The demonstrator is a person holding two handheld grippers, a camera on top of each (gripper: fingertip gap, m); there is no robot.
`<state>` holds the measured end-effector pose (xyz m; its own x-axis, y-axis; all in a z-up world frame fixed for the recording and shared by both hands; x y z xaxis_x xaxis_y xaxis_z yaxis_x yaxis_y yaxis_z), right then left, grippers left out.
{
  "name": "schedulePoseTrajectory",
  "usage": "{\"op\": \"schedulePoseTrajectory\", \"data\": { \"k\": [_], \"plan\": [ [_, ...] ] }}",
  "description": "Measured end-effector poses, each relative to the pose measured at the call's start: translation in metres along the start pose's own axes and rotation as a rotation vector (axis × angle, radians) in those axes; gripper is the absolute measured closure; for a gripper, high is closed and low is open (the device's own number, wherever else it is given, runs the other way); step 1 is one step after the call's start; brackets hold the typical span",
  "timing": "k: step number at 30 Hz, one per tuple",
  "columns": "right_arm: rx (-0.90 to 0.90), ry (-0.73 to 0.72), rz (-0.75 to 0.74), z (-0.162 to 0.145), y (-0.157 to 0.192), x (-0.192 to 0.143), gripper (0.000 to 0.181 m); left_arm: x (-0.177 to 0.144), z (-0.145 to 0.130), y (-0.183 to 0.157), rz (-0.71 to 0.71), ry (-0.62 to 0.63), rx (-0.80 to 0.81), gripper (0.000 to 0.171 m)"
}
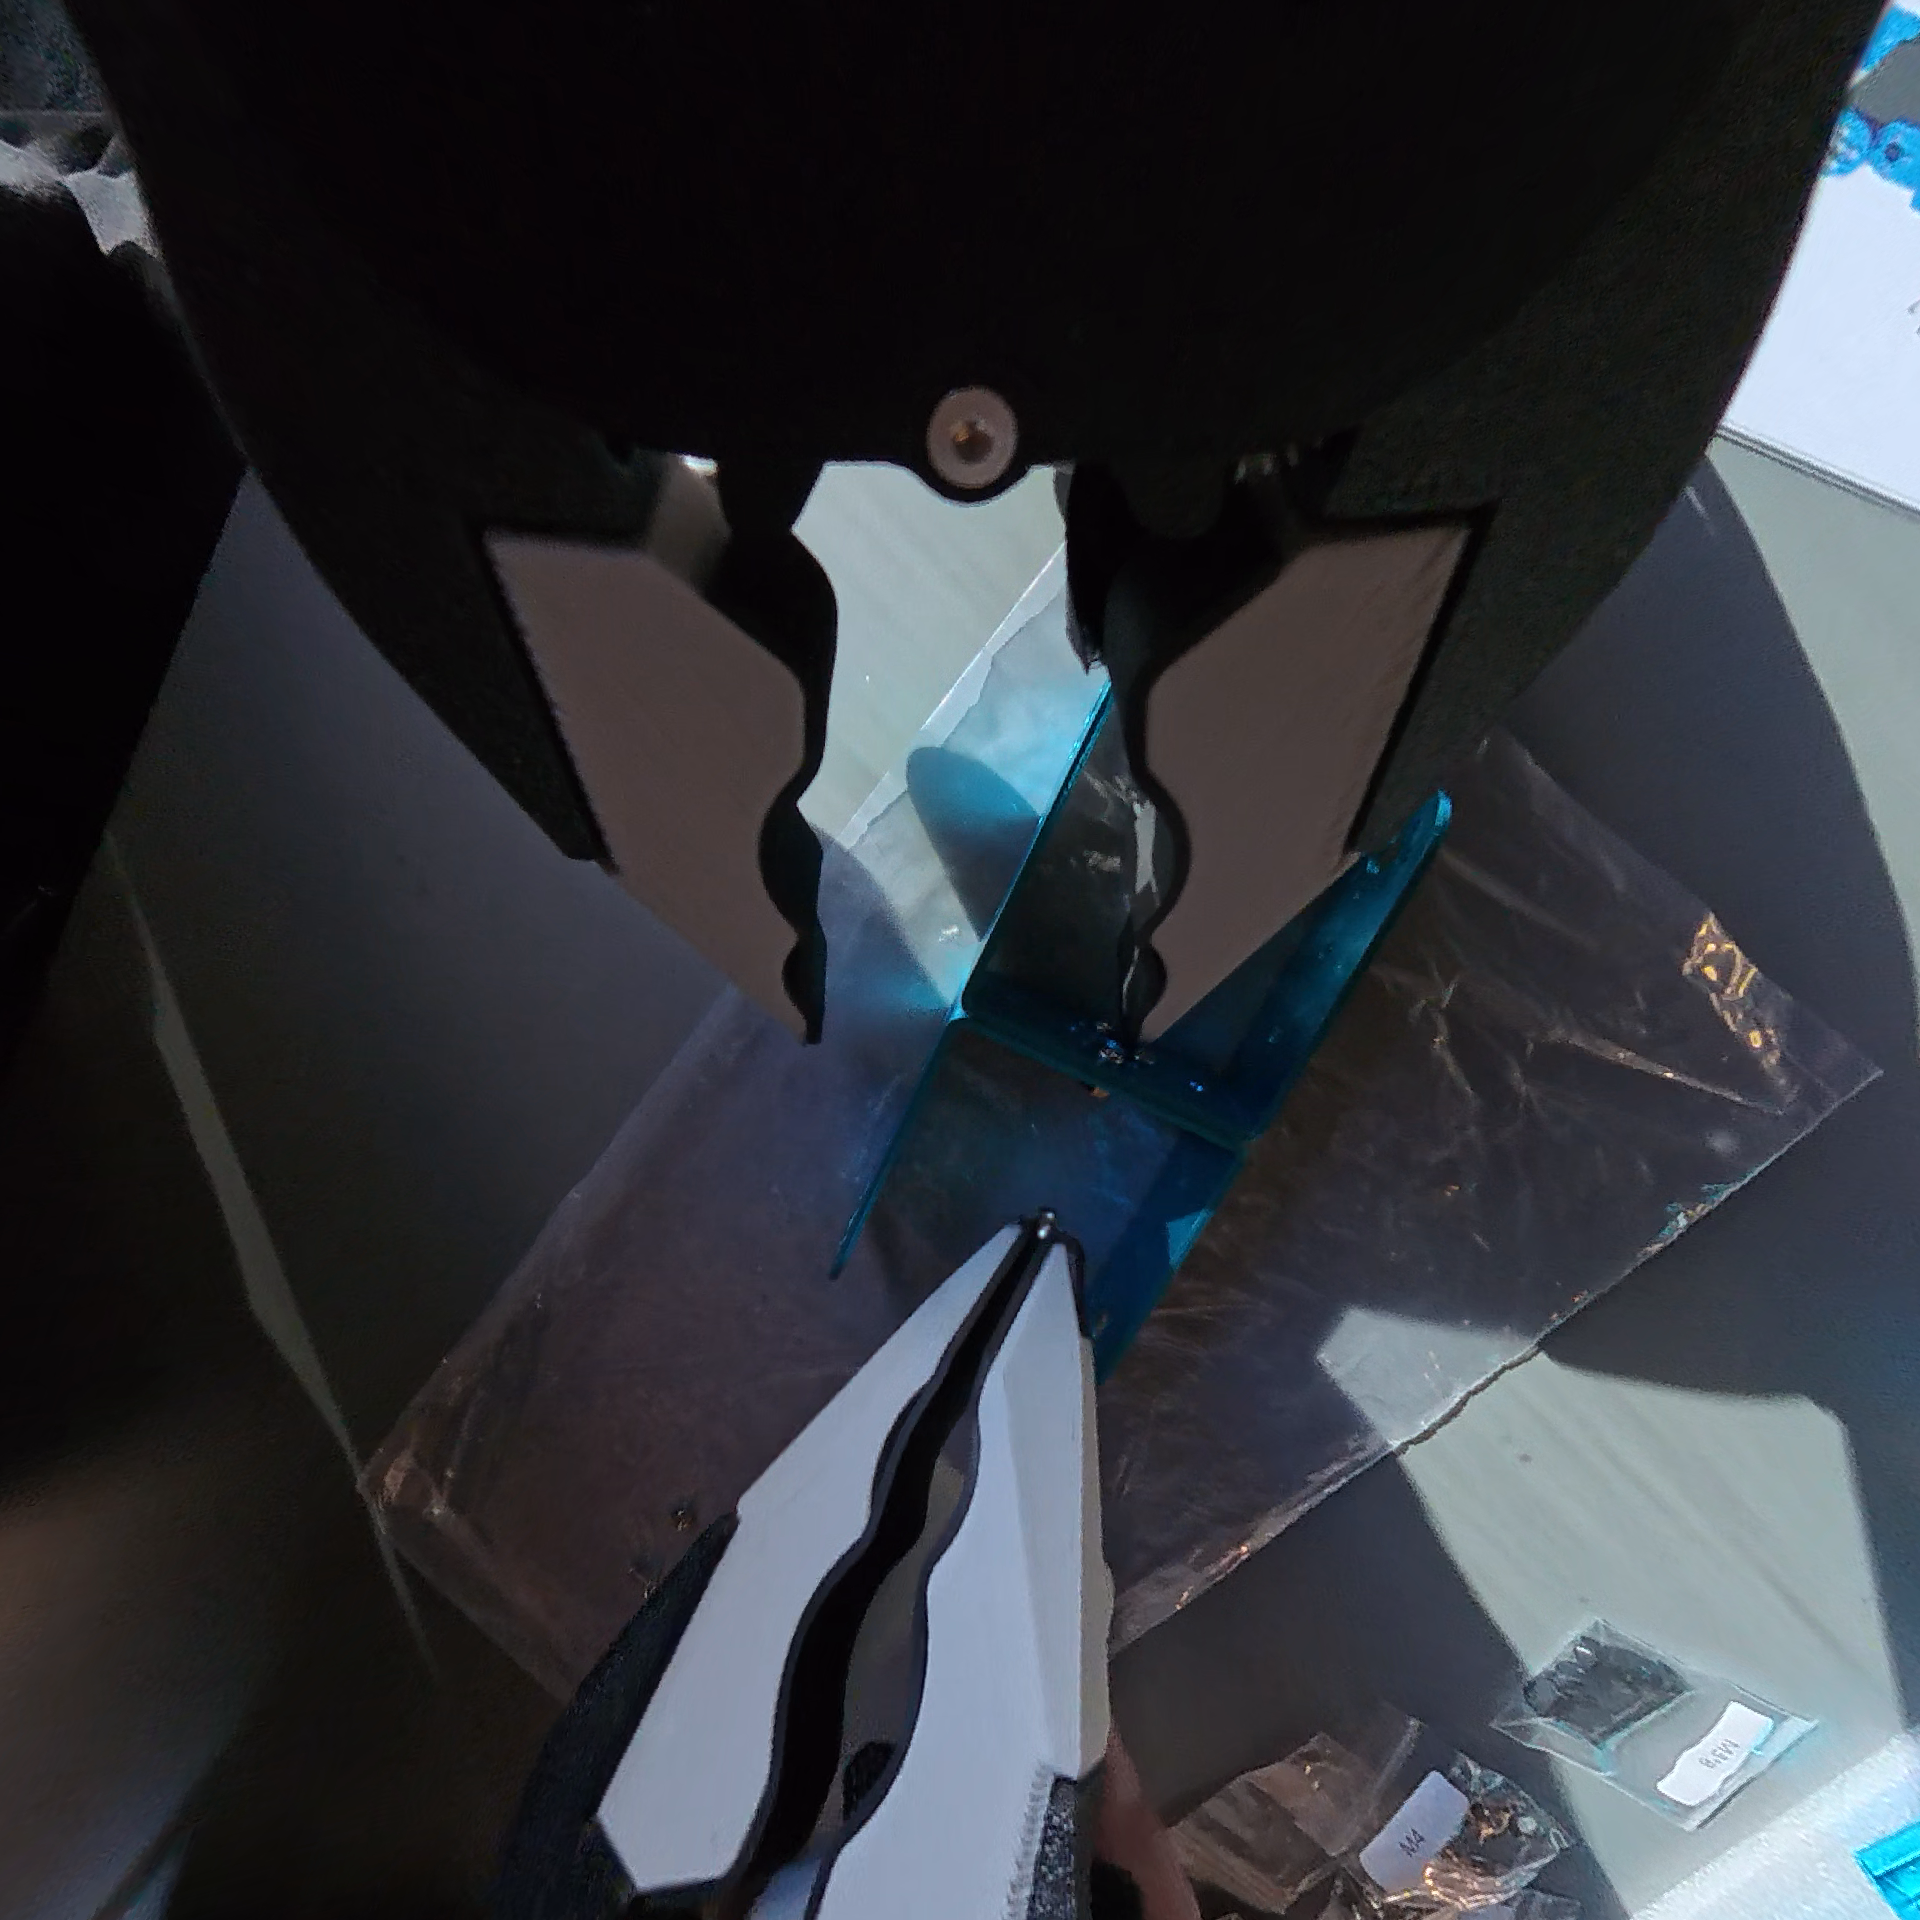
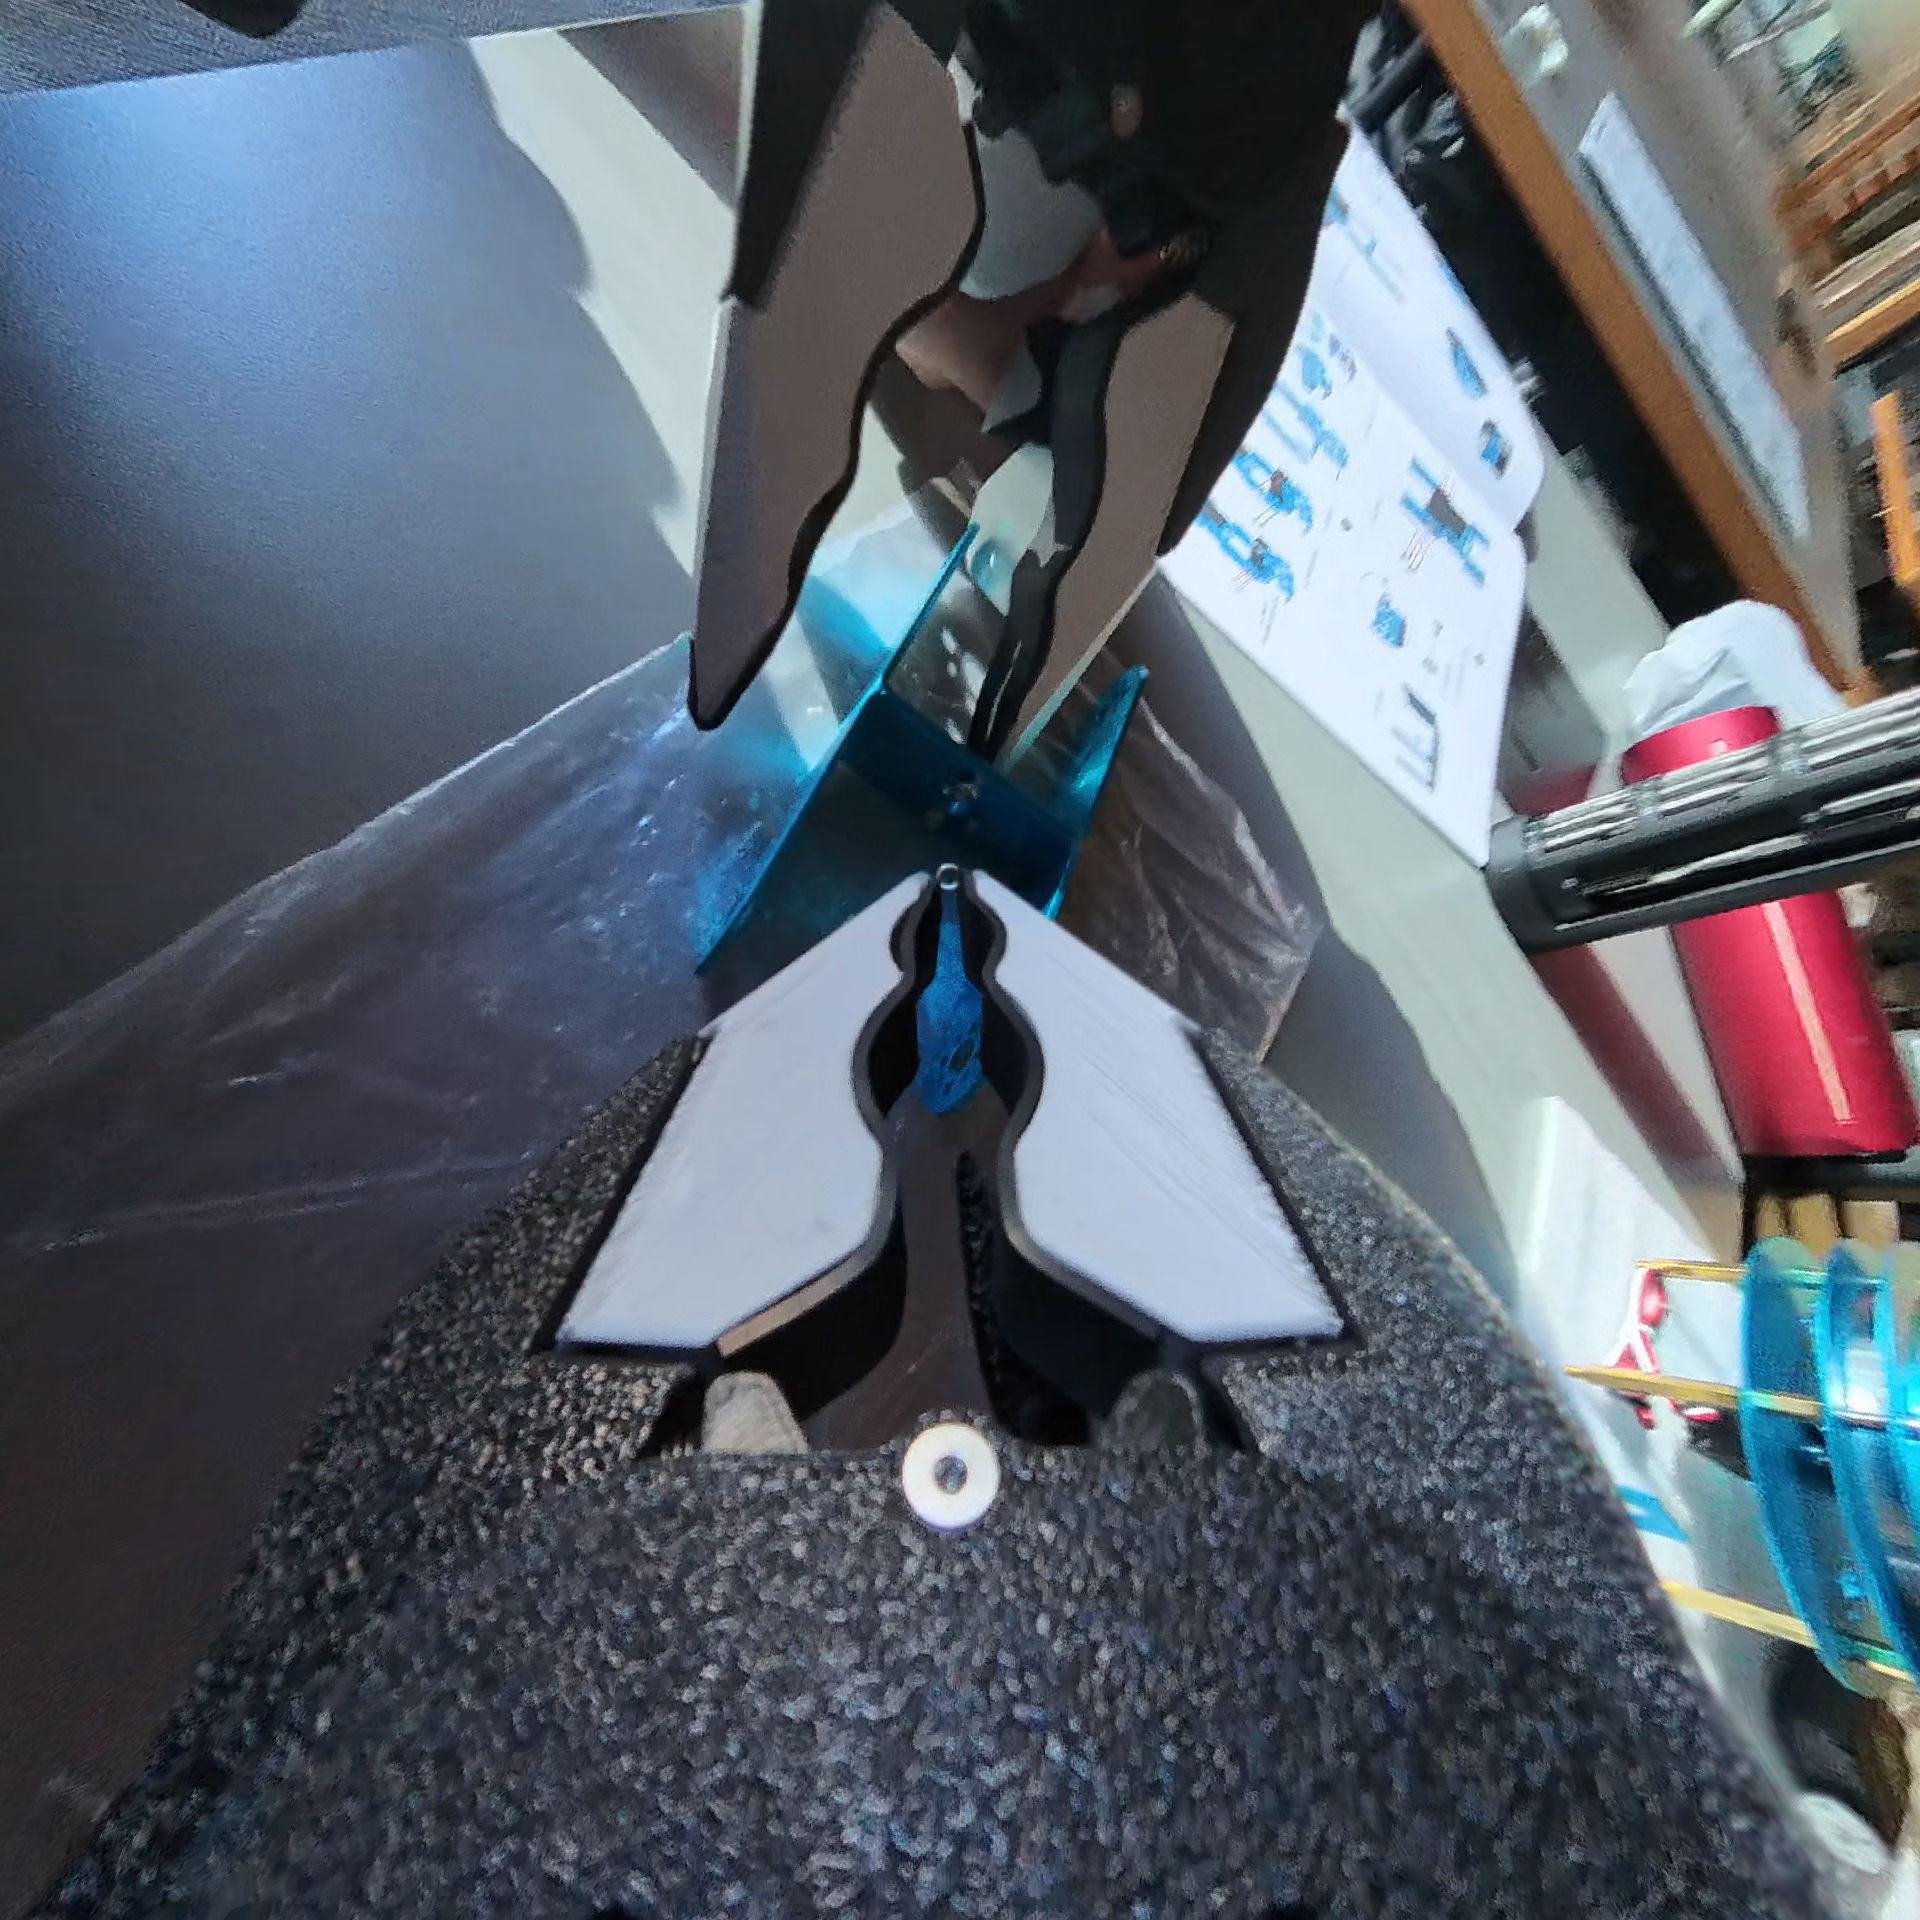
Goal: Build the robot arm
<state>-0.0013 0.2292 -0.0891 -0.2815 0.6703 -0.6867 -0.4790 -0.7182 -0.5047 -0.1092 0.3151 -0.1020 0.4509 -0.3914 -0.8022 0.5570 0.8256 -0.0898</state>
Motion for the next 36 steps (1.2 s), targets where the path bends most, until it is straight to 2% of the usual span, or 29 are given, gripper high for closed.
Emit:
{"op": "schedulePoseTrajectory", "data": {
  "k": [7,12,14,16,19,23,24,29,31,33,36],
  "plan": [
    [-0.120,0.034,-0.162,0.004,0.011,0.015,0.181,0.001,0.001,0.001,-0.004,0.003,0.010,0.115],
    [-0.138,0.073,-0.176,0.003,0.014,0.017,0.181,0.000,0.000,0.001,-0.009,0.006,0.013,0.115],
    [-0.078,0.103,-0.126,0.003,0.011,0.014,0.181,0.000,-0.001,0.003,0.010,0.008,0.015,0.116],
    [-0.001,0.135,-0.002,0.005,0.007,0.009,0.181,0.000,-0.004,0.003,0.000,0.042,0.017,0.118],
    [0.083,0.195,0.144,0.004,-0.003,0.007,0.181,-0.009,-0.008,0.005,0.054,0.084,0.038,0.138],
    [0.088,0.254,0.142,0.003,-0.019,0.018,0.181,-0.015,-0.014,0.004,0.037,0.087,0.026,0.166],
    [0.094,0.262,0.156,0.005,-0.023,0.022,0.181,-0.016,-0.016,0.002,0.023,0.090,0.023,0.169],
    [0.096,0.317,0.307,0.017,-0.041,0.028,0.175,-0.028,-0.025,0.000,0.098,0.084,-0.012,0.171],
    [0.118,0.306,0.423,0.021,-0.046,0.027,0.174,-0.032,-0.031,-0.002,0.109,0.072,-0.026,0.171],
    [0.119,0.369,0.502,0.019,-0.049,0.029,0.171,-0.033,-0.037,-0.004,0.114,0.059,-0.036,0.171],
    [0.065,0.416,0.543,0.021,-0.044,0.034,0.171,-0.033,-0.043,-0.007,0.118,0.053,-0.037,0.170]
  ]
}}
Point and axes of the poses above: each gripper's, where its closed fingertips meet, x out along the fingers, z out of its top, y = z × x across the jaws, the point moved 8 cm from there along -x, back along the fingers, and after that the axes turned 12 degrees about y, right-handed, at the moved point
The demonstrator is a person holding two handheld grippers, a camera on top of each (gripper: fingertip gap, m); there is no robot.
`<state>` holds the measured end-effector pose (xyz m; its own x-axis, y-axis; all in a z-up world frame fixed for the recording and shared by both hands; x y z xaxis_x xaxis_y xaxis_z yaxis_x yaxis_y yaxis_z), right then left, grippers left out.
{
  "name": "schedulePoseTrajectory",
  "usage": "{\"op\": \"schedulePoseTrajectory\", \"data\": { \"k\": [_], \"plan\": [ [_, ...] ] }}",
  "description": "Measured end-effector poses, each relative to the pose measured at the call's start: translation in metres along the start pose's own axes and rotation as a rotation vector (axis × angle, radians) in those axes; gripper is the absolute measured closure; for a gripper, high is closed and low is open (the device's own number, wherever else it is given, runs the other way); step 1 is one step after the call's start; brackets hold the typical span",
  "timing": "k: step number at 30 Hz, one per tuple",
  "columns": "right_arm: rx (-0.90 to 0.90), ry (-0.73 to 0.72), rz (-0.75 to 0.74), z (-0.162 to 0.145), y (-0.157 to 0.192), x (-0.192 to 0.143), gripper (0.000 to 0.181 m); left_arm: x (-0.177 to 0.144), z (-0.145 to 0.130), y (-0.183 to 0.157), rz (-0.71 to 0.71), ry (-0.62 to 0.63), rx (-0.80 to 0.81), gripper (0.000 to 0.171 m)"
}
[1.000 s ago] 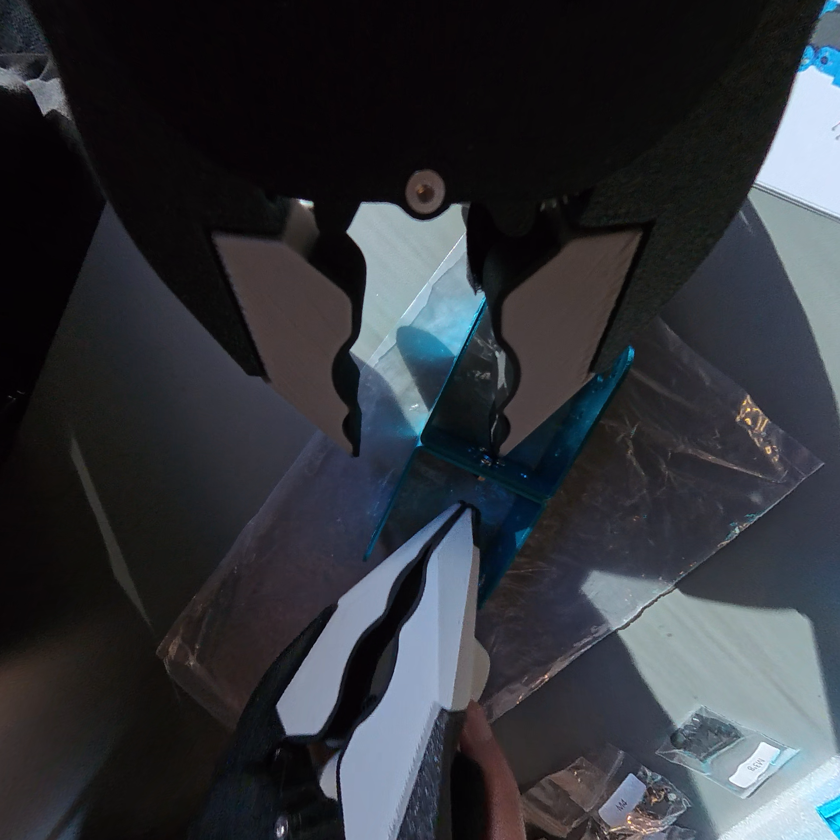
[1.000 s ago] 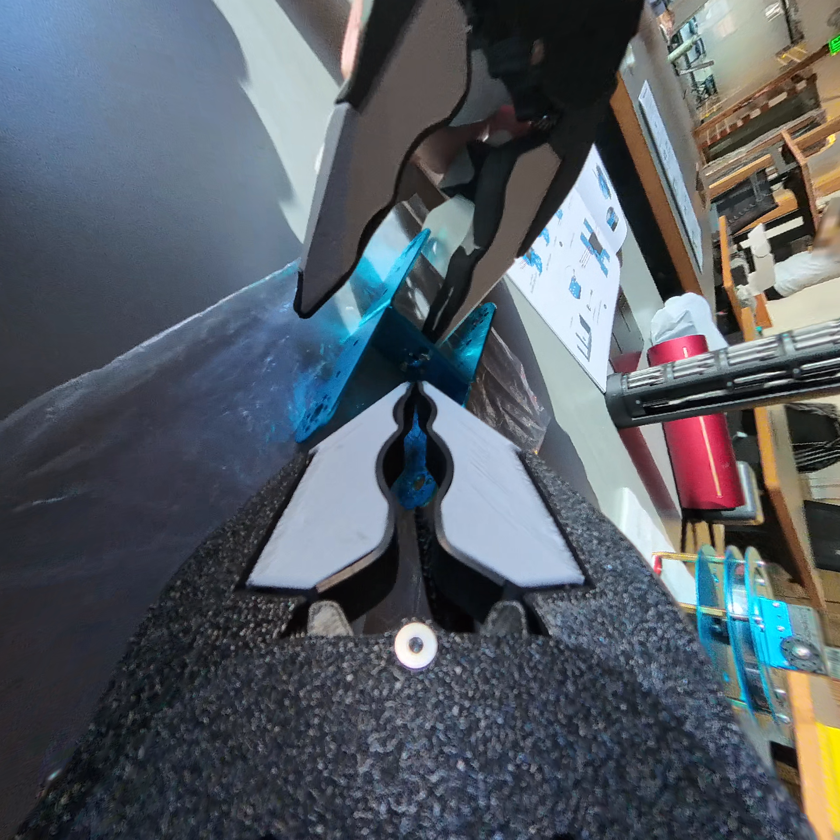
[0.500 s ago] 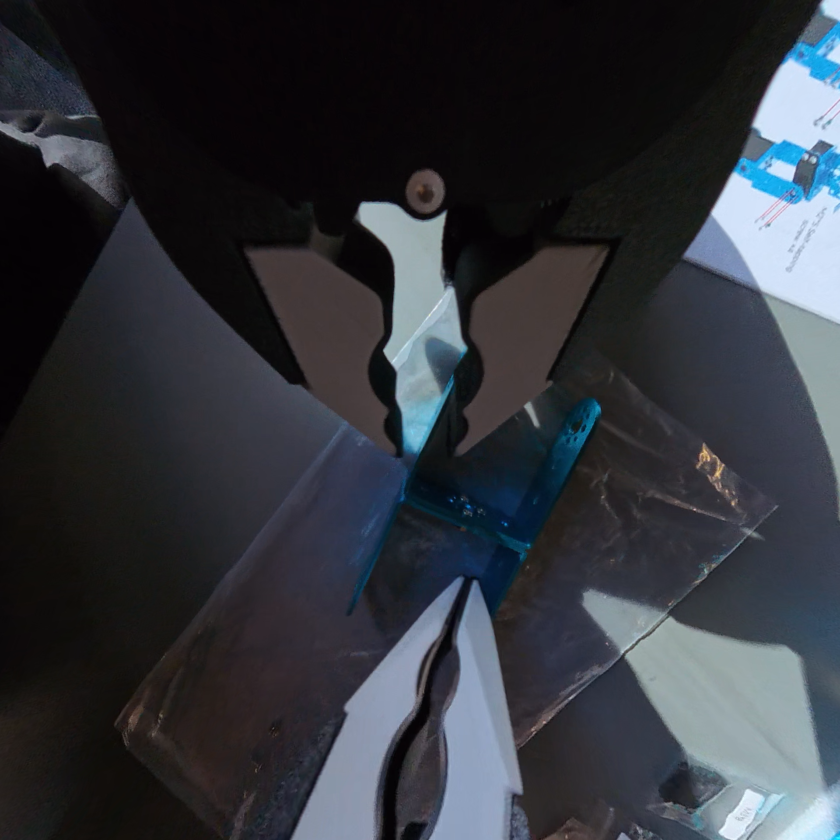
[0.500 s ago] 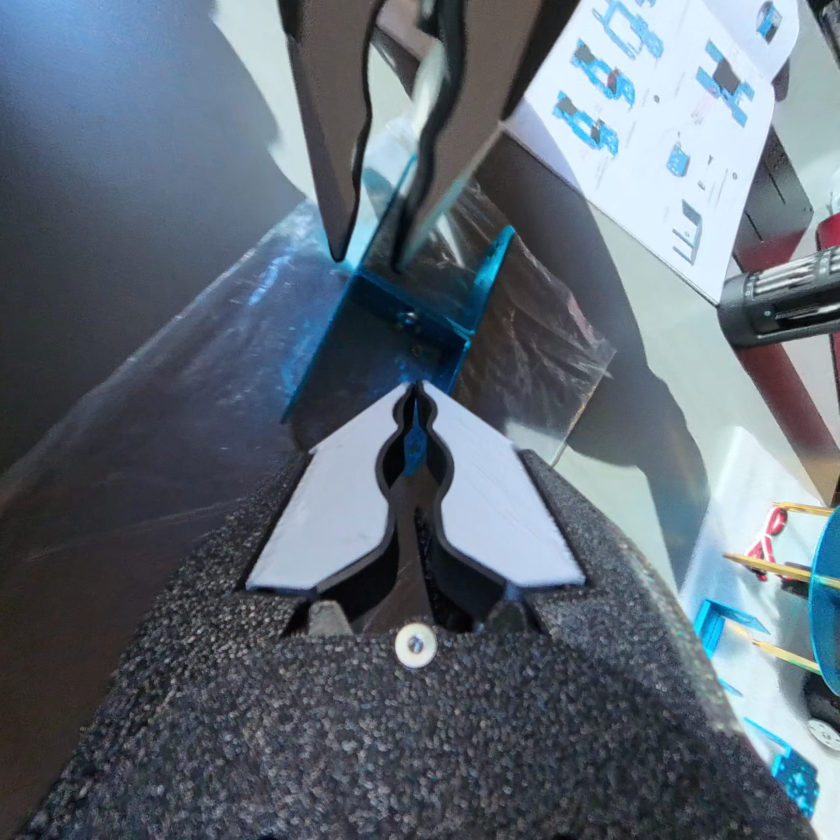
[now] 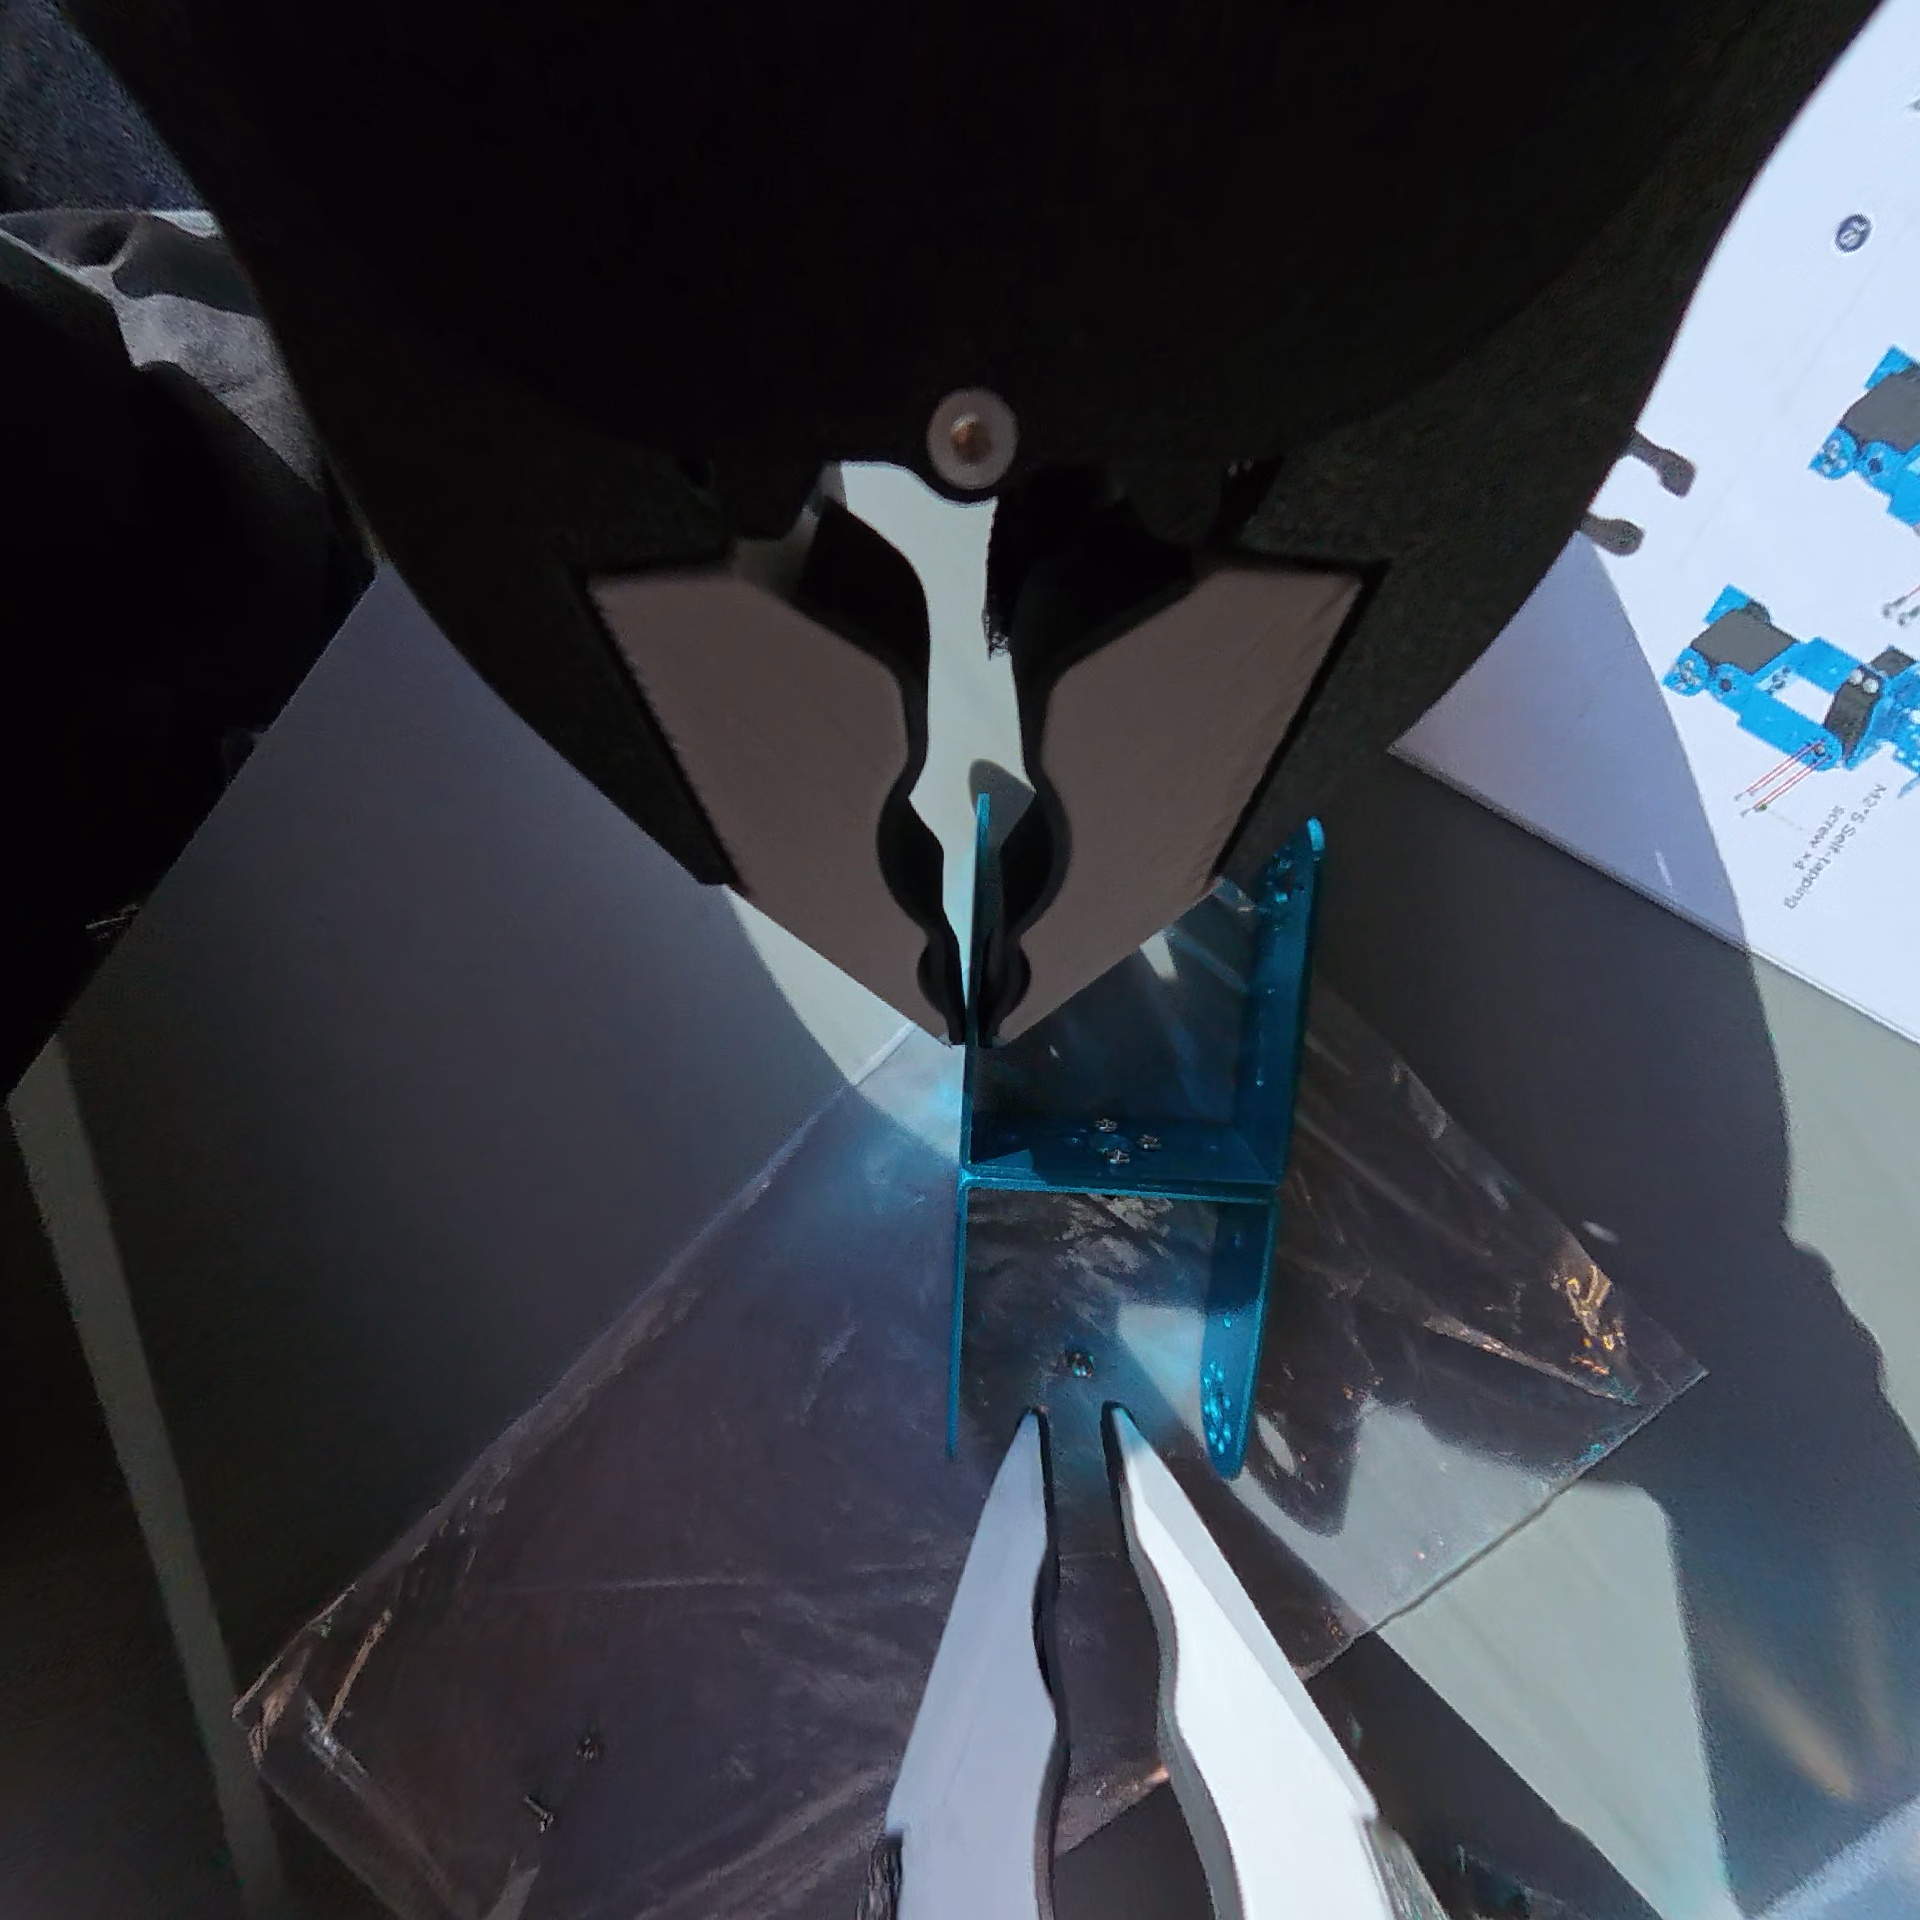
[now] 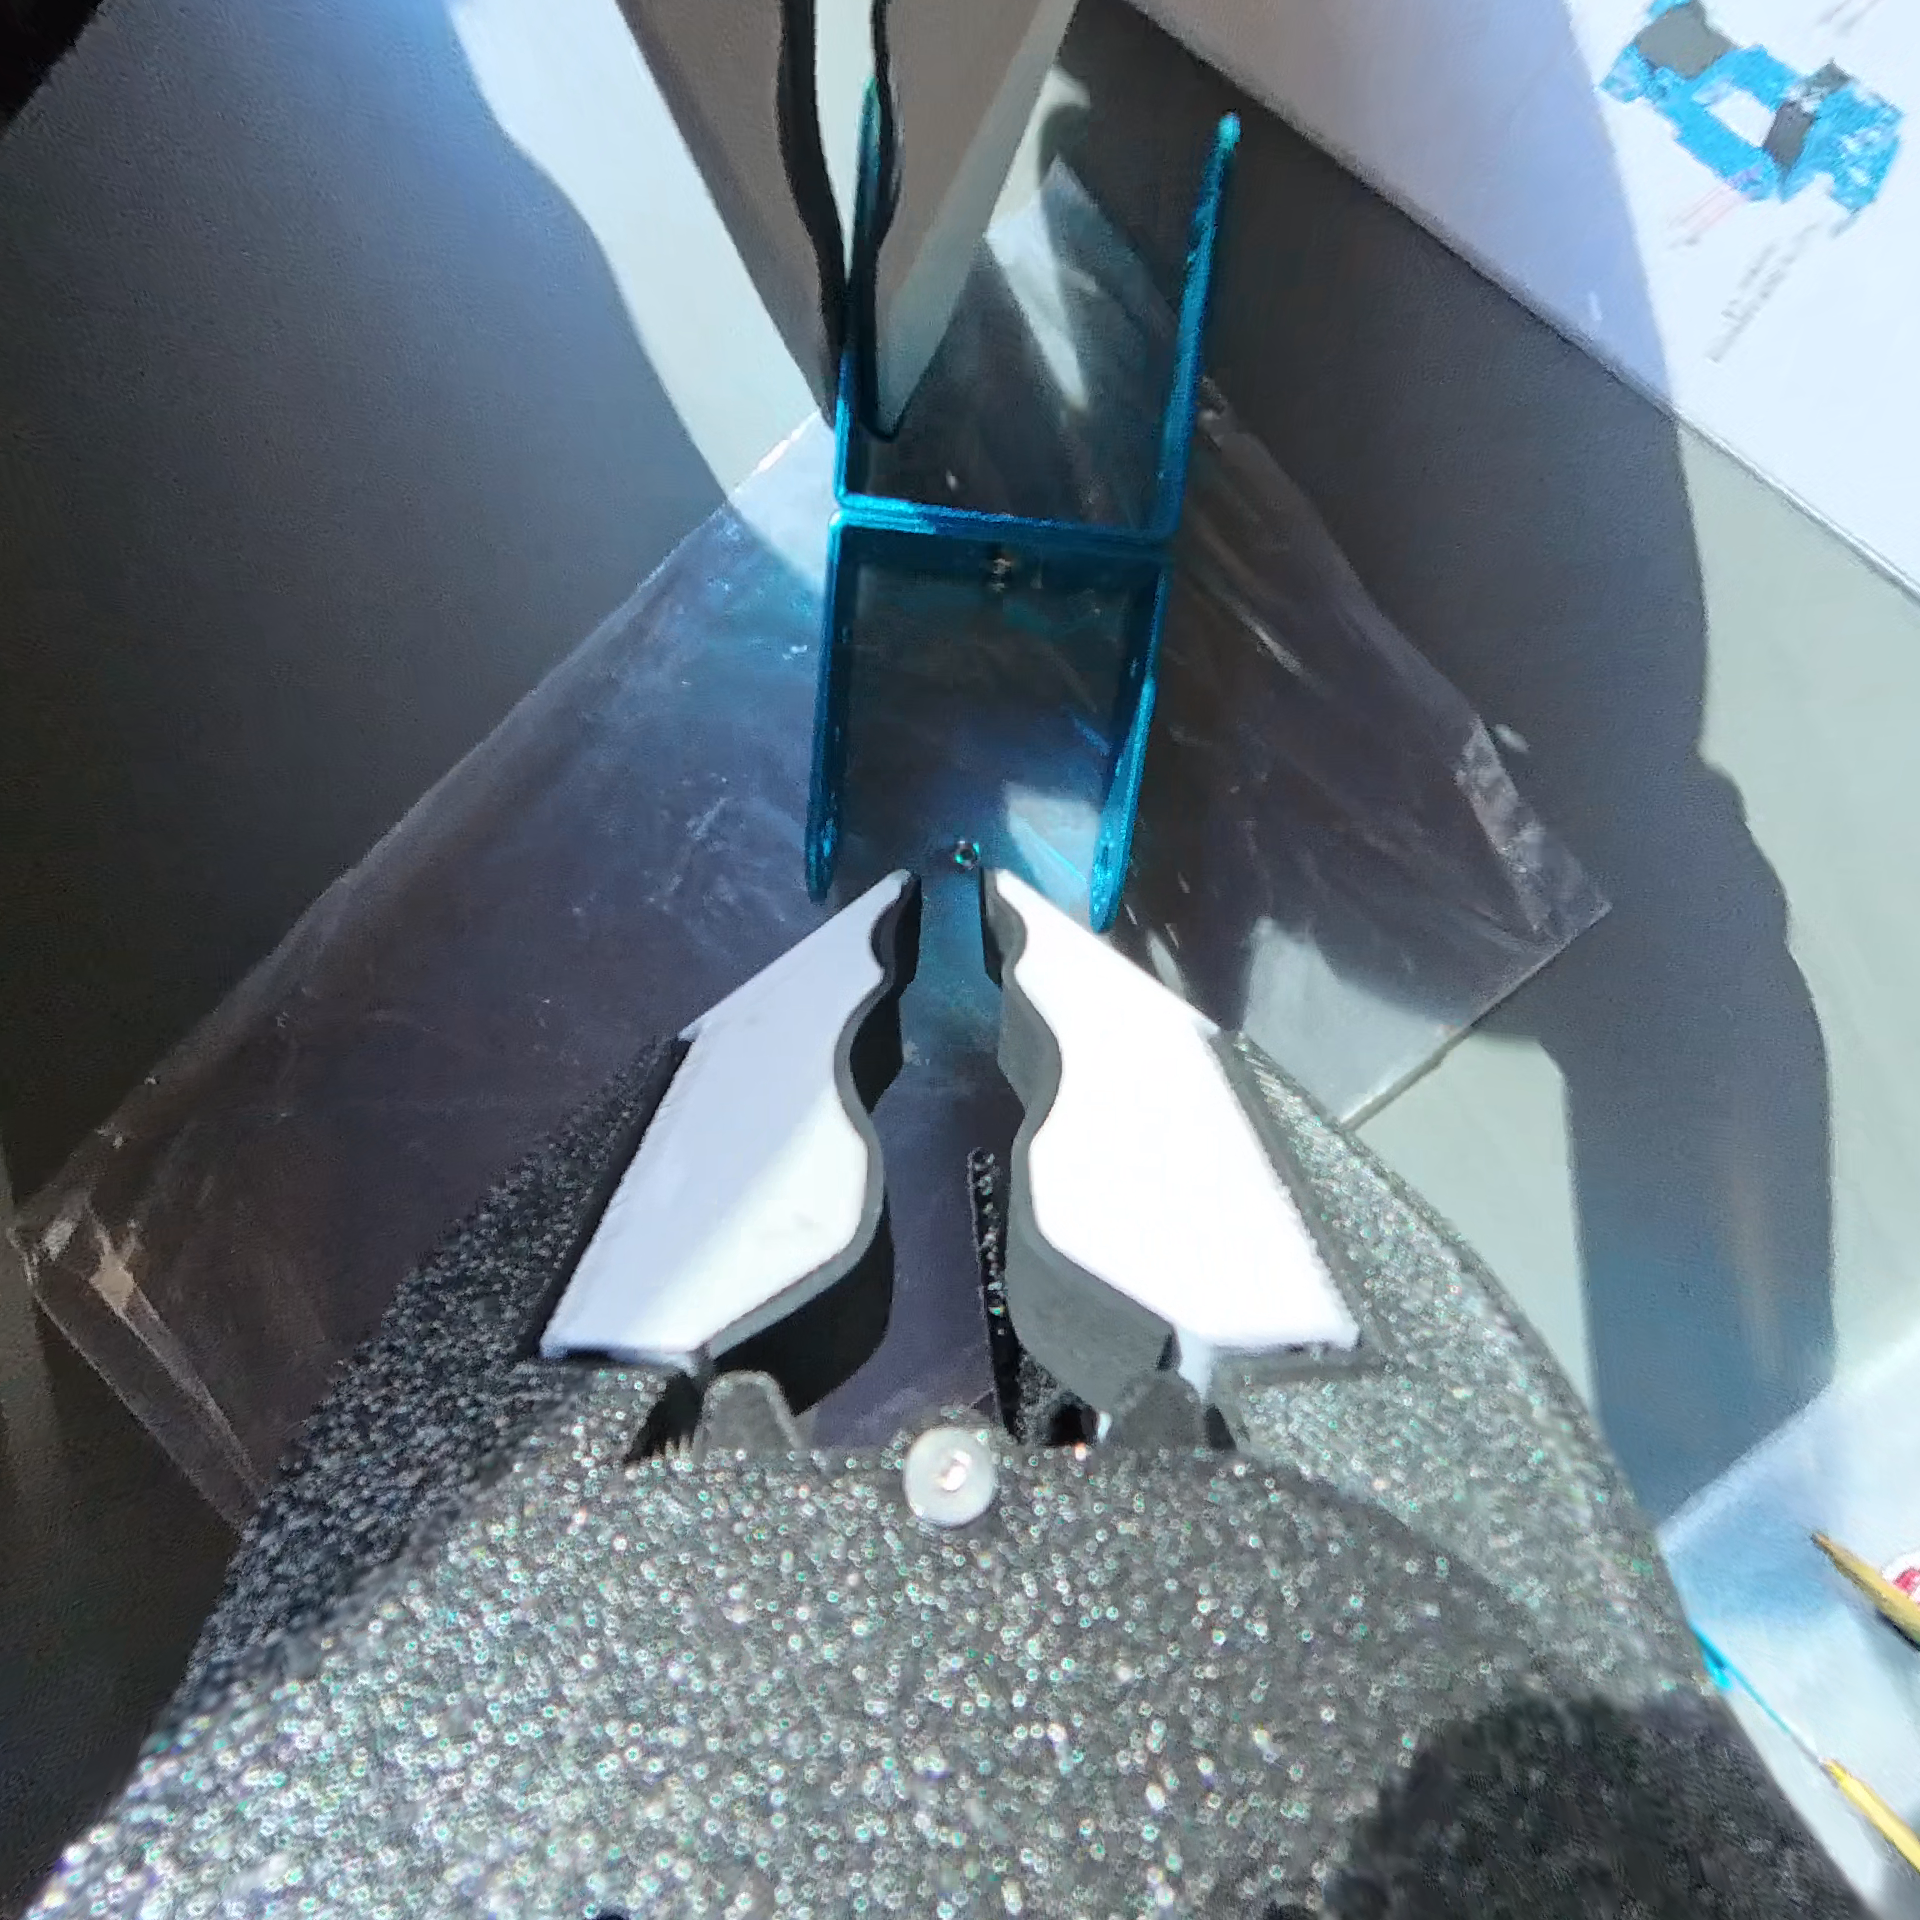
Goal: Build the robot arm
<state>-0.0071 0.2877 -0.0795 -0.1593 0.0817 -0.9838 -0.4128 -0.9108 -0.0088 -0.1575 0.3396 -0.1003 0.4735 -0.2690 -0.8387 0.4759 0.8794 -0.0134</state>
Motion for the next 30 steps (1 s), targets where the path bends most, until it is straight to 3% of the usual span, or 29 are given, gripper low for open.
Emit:
{"op": "schedulePoseTrajectory", "data": {
  "k": [4,7,10,25,30],
  "plan": [
    [-0.023,0.074,-0.035,0.005,-0.001,0.007,0.172,-0.002,-0.004,-0.002,-0.001,-0.021,-0.001,0.169],
    [-0.030,0.098,-0.043,0.008,-0.001,0.007,0.173,-0.001,-0.007,-0.004,0.009,-0.027,-0.010,0.153],
    [-0.023,0.118,-0.021,0.009,-0.002,0.008,0.174,-0.002,-0.010,-0.004,0.017,-0.034,-0.016,0.148],
    [-0.076,0.183,-0.002,0.016,-0.002,0.009,0.177,-0.006,-0.014,-0.001,0.024,-0.029,-0.025,0.147],
    [-0.093,0.117,-0.035,0.012,-0.001,0.009,0.178,-0.006,-0.010,-0.001,0.028,-0.041,-0.017,0.147]
  ]
}}
Point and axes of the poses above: each gripper's, where its closed fingertips meet, x out along the fingers, z out of its top, y = z × x across the jaws, the point moved 8 cm from there along -x, back along the fingers, and after that the axes turned 12 degrees about y, right-handed, at the moved point
